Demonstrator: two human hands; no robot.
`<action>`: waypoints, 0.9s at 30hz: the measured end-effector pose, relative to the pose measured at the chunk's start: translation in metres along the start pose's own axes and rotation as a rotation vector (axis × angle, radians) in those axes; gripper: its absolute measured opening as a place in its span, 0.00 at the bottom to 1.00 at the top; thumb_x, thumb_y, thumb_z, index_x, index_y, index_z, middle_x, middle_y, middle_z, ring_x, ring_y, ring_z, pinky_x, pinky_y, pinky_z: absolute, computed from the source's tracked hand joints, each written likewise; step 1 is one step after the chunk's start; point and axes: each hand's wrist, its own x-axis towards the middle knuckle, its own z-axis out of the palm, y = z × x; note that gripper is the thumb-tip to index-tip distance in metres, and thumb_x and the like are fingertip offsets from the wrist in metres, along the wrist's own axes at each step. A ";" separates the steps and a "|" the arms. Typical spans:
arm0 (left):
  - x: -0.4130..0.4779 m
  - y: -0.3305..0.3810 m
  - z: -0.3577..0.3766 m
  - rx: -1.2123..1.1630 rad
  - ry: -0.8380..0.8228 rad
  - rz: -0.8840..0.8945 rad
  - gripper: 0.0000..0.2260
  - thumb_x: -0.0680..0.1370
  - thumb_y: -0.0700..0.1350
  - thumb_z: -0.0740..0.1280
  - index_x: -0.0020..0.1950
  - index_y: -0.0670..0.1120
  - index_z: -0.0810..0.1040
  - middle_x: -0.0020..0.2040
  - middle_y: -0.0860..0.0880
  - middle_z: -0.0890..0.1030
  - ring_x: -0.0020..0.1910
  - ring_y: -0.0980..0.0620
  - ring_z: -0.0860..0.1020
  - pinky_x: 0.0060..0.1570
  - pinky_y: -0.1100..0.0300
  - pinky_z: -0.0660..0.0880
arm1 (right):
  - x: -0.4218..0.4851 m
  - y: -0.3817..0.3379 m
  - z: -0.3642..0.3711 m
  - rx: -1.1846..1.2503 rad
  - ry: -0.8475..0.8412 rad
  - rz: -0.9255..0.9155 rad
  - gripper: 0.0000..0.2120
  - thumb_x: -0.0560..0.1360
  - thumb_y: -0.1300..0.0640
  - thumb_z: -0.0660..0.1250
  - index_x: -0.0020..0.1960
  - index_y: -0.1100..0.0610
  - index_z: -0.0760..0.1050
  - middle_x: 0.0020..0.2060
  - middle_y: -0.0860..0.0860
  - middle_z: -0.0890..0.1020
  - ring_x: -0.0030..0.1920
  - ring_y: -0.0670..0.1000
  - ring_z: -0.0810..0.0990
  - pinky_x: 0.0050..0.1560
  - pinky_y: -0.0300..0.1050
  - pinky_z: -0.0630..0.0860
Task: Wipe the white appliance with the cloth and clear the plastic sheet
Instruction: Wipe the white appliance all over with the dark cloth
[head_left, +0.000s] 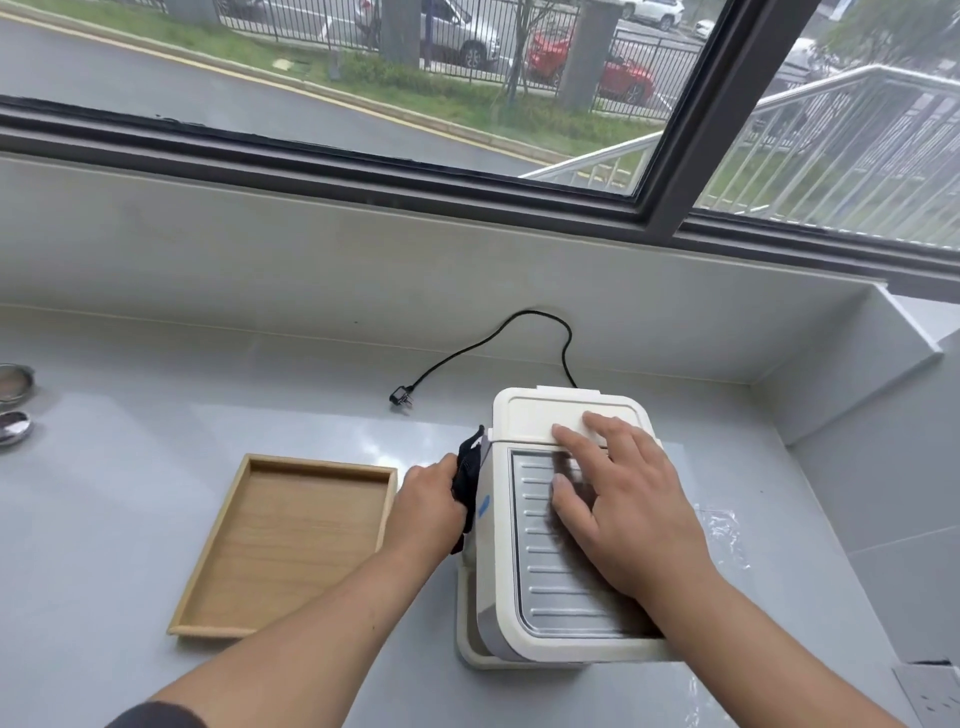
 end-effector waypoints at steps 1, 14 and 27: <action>0.003 -0.002 0.003 0.024 -0.005 0.013 0.12 0.69 0.33 0.57 0.45 0.48 0.70 0.46 0.46 0.76 0.44 0.45 0.70 0.33 0.56 0.62 | 0.000 0.000 0.000 0.000 -0.001 0.002 0.28 0.78 0.37 0.54 0.76 0.43 0.72 0.75 0.50 0.71 0.76 0.56 0.66 0.78 0.54 0.60; 0.032 -0.015 0.031 0.362 -0.034 0.028 0.10 0.78 0.37 0.60 0.57 0.46 0.75 0.50 0.45 0.78 0.51 0.42 0.77 0.47 0.51 0.75 | 0.000 0.003 0.003 0.016 0.006 0.003 0.29 0.78 0.37 0.53 0.76 0.42 0.70 0.77 0.50 0.70 0.77 0.56 0.64 0.78 0.55 0.60; 0.011 -0.027 0.035 0.310 -0.229 -0.049 0.12 0.79 0.44 0.60 0.62 0.49 0.74 0.57 0.46 0.77 0.55 0.45 0.77 0.49 0.53 0.75 | 0.000 0.006 0.007 0.045 0.043 -0.010 0.27 0.79 0.38 0.56 0.76 0.42 0.71 0.76 0.51 0.71 0.76 0.56 0.65 0.78 0.56 0.62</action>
